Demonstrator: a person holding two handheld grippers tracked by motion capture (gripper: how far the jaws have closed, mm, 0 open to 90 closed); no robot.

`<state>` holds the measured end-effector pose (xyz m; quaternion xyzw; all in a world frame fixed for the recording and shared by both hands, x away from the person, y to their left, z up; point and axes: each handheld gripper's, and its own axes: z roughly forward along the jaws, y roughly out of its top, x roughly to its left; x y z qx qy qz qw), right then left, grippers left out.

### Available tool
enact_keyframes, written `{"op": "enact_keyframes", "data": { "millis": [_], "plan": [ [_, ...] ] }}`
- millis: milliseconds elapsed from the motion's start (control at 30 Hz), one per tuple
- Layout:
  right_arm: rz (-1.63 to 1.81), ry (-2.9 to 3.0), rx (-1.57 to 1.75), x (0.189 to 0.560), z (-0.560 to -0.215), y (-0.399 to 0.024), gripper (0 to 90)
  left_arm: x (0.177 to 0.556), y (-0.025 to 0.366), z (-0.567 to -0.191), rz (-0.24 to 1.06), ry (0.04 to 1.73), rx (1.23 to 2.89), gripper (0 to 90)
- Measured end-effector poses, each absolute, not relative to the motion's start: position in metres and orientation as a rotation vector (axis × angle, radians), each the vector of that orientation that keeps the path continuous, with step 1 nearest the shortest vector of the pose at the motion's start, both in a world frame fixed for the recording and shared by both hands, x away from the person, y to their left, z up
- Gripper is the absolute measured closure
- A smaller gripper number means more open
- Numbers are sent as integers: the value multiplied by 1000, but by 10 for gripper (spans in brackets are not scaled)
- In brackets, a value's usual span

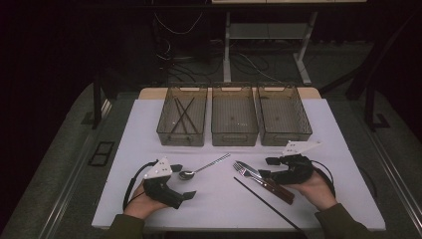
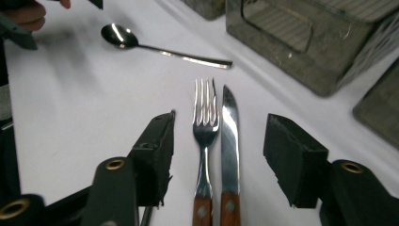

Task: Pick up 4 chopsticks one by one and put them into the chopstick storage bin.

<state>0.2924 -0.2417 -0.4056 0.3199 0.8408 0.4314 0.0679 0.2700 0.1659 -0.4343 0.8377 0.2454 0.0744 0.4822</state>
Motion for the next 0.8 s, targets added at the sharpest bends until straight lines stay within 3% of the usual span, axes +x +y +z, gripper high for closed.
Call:
{"op": "enact_keyframes", "data": {
  "millis": [467, 800],
  "plan": [
    [1254, 2539, 952, 245, -410, -263, 536, 269, 168, -434, 189, 600, 2035, 0],
    [1227, 2592, 934, 224, -419, -267, 659, 268, 165, -434, 185, 599, 2045, 0]
  ]
}}
